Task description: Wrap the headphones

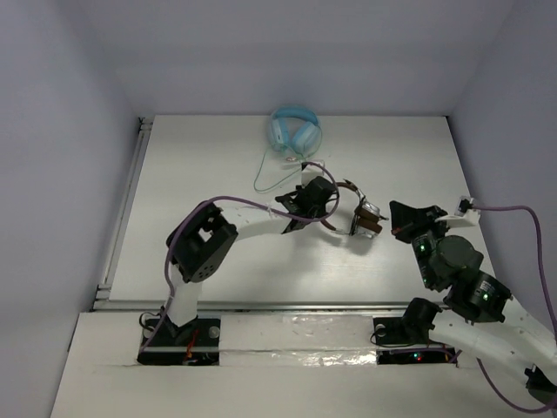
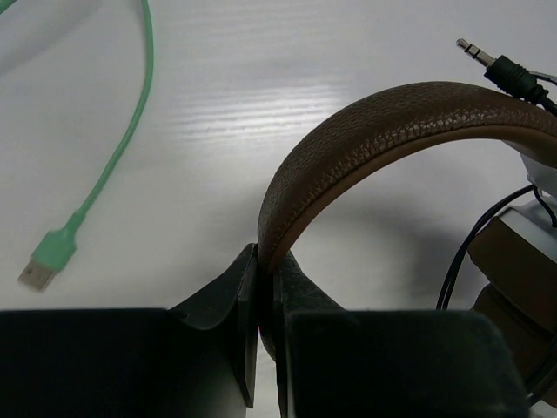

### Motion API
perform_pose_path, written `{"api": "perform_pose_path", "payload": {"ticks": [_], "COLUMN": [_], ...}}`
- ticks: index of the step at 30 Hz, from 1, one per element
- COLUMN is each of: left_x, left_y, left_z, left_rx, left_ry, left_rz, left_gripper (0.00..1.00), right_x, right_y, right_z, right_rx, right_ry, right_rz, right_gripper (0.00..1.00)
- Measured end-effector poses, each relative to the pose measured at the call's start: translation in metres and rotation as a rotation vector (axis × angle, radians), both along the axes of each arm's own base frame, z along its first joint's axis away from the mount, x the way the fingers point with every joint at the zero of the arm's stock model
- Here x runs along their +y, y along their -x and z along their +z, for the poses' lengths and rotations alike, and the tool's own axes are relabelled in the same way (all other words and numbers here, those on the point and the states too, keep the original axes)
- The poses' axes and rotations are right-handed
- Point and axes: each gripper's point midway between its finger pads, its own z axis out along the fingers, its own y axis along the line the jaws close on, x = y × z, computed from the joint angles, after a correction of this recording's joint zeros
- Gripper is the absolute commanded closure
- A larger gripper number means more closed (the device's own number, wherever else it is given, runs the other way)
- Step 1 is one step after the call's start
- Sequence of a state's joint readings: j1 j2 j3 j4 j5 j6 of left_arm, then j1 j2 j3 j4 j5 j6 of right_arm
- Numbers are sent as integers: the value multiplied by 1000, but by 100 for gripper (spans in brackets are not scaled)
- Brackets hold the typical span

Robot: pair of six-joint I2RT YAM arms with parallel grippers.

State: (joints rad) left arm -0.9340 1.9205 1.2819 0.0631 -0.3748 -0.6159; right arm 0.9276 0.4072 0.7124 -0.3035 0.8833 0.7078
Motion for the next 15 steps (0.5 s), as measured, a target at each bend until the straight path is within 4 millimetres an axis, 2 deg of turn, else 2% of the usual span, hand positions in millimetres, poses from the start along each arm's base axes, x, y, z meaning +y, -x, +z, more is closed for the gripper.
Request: {"api": "perform_pose_path", "payload": {"ticks": [4,7,8,10,12,15], "left_x": [-7,-2,-3,-6,-6,6], "left_y": [-19,-22,-23,-25,-24,-13], "left_z": [-21,-30,-29,-22,-13,8], "left_rx": [15,31,30,12,-9,-41], "left_ry": [-8,-25,-22,0,22,56], "left_rz": [6,5,4,-3,-13,-22], "left_gripper": [100,78,68,61,51,41], "right_x": [1,-5,-7,-11,-13,-13], "right_y": [0,4,6,9,10,10], "right_z": [-11,-5,-3,2,4,5], "right_rx": [33,15,7,-10,-20,-22], "right_ry": [32,7,-4,-25,-33,-31], "right_rz": [1,0,0,0,0,1], "right_gripper": [100,98,96,92,89,84]}}
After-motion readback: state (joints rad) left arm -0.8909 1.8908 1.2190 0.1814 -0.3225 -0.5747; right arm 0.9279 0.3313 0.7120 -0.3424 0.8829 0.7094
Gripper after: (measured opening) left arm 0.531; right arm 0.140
